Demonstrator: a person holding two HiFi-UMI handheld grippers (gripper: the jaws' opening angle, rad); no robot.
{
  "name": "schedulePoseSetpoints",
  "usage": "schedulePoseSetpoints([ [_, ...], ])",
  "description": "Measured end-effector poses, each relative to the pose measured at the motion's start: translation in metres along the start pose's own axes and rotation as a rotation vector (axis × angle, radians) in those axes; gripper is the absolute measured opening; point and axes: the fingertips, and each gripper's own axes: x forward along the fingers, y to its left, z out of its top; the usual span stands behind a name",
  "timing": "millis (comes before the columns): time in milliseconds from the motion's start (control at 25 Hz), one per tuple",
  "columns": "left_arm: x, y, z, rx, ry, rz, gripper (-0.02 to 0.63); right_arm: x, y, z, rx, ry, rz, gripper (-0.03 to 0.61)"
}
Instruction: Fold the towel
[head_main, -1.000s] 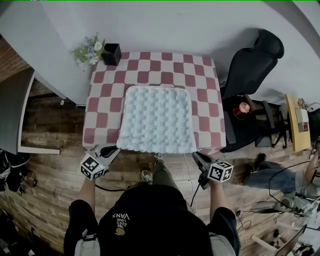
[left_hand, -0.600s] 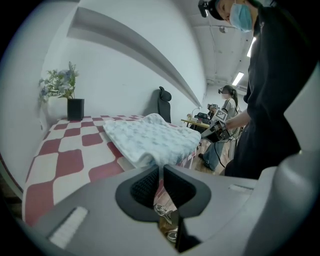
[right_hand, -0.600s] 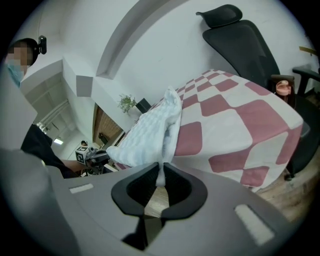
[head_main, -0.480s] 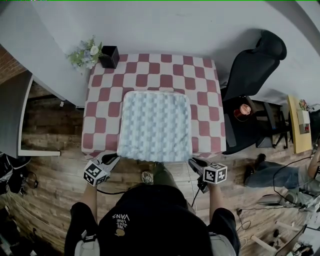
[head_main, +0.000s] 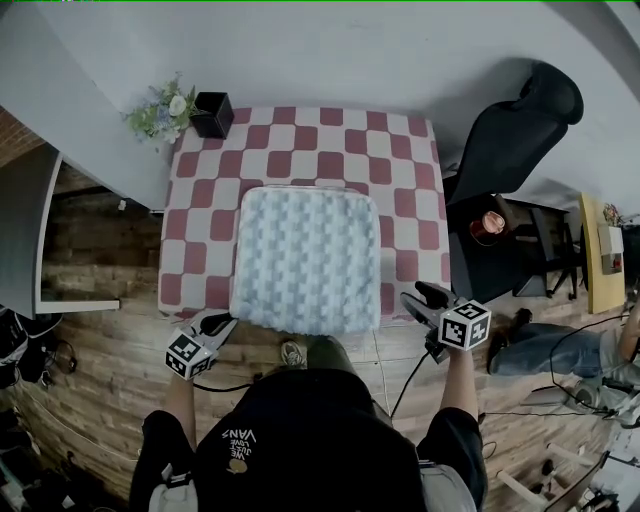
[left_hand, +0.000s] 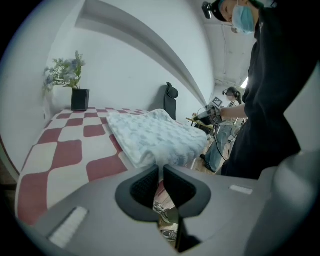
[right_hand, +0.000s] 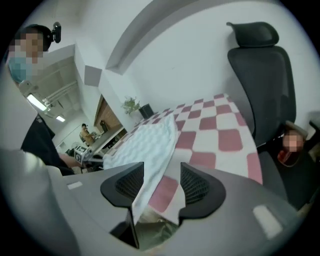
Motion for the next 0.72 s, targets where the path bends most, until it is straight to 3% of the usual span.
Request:
schedulePoseSetpoints([
  [160, 0.001, -0.001, -0.001, -0.028, 0.001, 0.022, 0.029, 0.022, -0.032, 0.074, -0.061, -0.138, -0.066, 0.207],
  [320, 0.000, -0.001, -0.002, -0.045, 0.011, 0.049, 0.029, 0.077, -0.035, 0.121, -0.109, -0.154, -0.038, 0.207],
  [520, -0.002, -0.002, 0.000, -0.068, 0.019, 0.081, 0.029, 0.132, -0.013, 0.136, -0.217, -0.089, 0.022, 0.207],
  [720, 0.000, 0.002, 0.004, -0.086, 0.014, 0.098, 0.029, 0.155, 0.015, 0.123, -0.329, -0.008, 0.093, 0.153],
])
